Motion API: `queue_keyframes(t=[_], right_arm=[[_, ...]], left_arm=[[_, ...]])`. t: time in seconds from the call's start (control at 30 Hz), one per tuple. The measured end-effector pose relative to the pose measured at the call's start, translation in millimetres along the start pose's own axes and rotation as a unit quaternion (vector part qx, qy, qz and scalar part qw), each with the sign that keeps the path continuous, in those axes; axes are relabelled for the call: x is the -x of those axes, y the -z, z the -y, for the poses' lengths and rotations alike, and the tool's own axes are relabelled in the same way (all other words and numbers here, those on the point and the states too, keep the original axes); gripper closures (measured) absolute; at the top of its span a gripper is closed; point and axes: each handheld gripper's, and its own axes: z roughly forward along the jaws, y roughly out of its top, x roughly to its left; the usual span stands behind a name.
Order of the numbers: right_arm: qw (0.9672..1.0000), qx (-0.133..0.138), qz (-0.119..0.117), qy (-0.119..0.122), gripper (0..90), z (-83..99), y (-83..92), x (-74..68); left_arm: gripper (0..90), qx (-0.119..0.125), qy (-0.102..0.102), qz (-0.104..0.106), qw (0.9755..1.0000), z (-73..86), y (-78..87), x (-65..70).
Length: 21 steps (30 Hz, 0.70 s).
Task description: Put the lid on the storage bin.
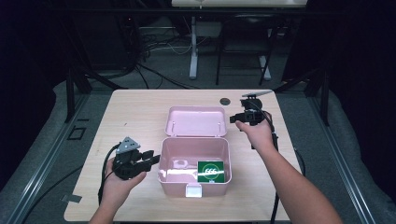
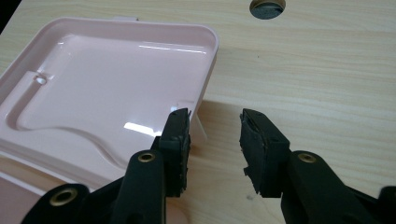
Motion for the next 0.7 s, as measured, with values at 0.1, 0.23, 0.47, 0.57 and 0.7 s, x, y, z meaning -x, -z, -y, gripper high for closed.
queue_keyframes(t=[0.1, 0.23, 0.47, 0.57, 0.7], right_arm=[[0.9999, -0.010, 0.004, -0.003, 62.9, -6.2, -1.0, -1.1], [0.9998, -0.013, 0.011, -0.004, 63.3, -12.0, -4.7, -1.0], [0.9998, -0.009, 0.015, -0.010, 64.8, -21.4, -13.6, -0.9], [0.9996, -0.013, 0.015, -0.019, 65.2, -24.8, -18.2, -2.5], [0.9991, -0.029, 0.020, -0.022, 66.1, -28.5, -25.3, -5.1]], left_arm=[[64.5, 0.008, 0.011, 0.009, 0.9999, -0.4, 2.7, -1.1], [64.6, 0.016, 0.008, 0.015, 0.9997, -2.5, 6.9, 1.2], [66.8, 0.008, 0.000, 0.022, 0.9997, -2.0, 3.0, 7.1], [69.1, -0.002, -0.004, 0.025, 0.9997, -1.0, 1.0, 7.9], [72.2, -0.007, -0.009, 0.024, 0.9996, 0.3, -1.3, 9.1]])
